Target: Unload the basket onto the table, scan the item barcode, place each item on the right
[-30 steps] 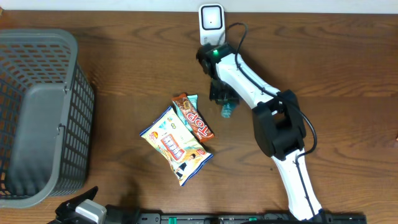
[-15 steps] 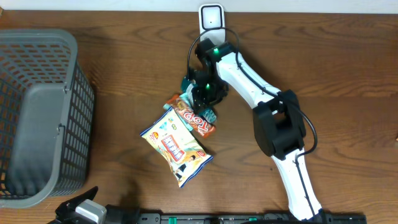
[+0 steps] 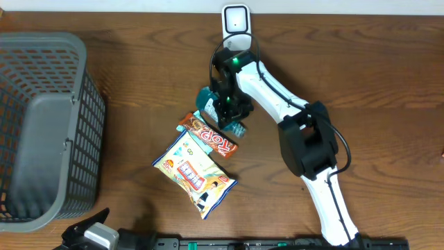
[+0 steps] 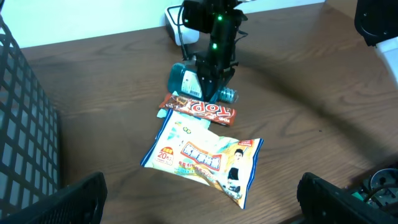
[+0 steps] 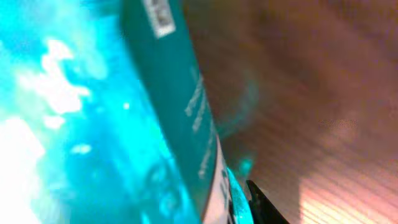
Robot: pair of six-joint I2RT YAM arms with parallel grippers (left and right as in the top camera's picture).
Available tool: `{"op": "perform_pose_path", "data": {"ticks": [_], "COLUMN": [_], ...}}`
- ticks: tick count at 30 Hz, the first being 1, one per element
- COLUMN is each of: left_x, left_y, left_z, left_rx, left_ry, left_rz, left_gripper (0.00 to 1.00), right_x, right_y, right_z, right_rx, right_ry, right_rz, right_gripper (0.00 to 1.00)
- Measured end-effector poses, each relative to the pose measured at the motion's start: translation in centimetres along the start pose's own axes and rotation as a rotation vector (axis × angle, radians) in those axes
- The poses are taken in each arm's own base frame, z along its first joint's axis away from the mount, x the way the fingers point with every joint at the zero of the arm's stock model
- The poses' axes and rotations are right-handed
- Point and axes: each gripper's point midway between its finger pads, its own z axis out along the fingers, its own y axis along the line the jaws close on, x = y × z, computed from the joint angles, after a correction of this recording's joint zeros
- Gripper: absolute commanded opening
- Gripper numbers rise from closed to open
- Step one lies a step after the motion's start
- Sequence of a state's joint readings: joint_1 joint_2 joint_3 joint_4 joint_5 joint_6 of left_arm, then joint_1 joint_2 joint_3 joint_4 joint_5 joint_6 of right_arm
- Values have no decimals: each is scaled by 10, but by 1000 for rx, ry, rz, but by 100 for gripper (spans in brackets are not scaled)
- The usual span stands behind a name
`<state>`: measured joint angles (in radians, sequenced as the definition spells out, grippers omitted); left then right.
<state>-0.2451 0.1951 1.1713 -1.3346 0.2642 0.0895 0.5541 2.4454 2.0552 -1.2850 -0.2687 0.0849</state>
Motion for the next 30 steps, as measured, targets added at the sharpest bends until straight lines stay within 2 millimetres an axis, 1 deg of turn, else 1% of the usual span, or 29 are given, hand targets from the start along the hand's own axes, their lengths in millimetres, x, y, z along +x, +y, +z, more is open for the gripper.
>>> {"op": "perform_pose_path", "data": {"ticks": [1,3,4,5,7,10,13,16,18,20,21,23,28,30], "left_x": [0,0,0,0,0,0,0,0,0,0,0,0,0,0], "left_y": [0,0,0,0,0,0,0,0,0,0,0,0,0,0], "left_z": [0,0,0,0,0,0,0,0,0,0,0,0,0,0], "left_rx": [0,0,0,0,0,0,0,0,0,0,0,0,0,0], "left_ry": [0,0,0,0,0,0,0,0,0,0,0,0,0,0], "left_rz": [0,0,0,0,0,0,0,0,0,0,0,0,0,0], "left_gripper": [98,98,98,98,98,98,98,98,98,98,98,98,98,98], "right_x": [-1,5,5,4,3,0,-4,-5,-5,-5,-5,-6,-6,-6], "right_y": [-6,-22,-28,-35,-47,-60,-65,-69,-70,-70,-71,-73,-76,-76], "right_z": [-2,-4,-6,-9,-13,-18,-19,-20,-21,-20,-20,-19,-20,-20], "right_rx": [36,130,162,208,277,353,384,410,411,412,416,424,431,432], "right_ry": [-7,5,3,-12,-27,-57,-82,-95,-98,-101,-102,-108,-110,-110], "right_rz": [17,65,77,93,120,149,163,185,194,209,205,218,229,229], "right_gripper": [8,10,13,18,22,22,22,27,40,55,58,62,61,62]}}
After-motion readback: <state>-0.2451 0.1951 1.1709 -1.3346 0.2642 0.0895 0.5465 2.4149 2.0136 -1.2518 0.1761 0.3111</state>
